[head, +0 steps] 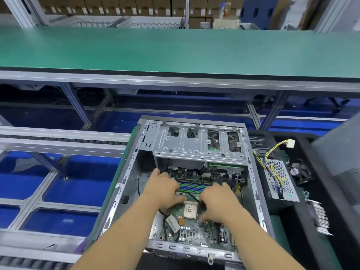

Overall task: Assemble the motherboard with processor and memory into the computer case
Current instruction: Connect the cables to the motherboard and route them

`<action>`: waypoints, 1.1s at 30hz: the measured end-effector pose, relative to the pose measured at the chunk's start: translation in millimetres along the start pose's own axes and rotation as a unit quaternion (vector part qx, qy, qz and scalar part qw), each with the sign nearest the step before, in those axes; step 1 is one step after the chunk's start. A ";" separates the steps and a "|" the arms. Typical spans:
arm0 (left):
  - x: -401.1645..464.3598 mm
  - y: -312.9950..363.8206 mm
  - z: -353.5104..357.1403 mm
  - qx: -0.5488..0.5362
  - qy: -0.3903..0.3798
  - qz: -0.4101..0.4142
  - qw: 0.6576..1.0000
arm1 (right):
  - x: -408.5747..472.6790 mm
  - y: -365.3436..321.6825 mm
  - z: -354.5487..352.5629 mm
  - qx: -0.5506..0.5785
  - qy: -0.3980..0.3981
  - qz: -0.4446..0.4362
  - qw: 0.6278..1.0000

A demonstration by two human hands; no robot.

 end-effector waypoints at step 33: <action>33.8 -42.3 -5.1 -0.264 0.076 -0.143 0.951 | 51.1 32.7 -12.0 0.015 0.193 0.080 0.978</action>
Point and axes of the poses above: each hand's wrist, its own x-axis towards the middle knuckle, its own z-axis out of the palm, y = z × x, the point moved 10 cm from there along x, towards the middle knuckle, and after that the axes turned 15 degrees about -z, right-handed, at the moved point
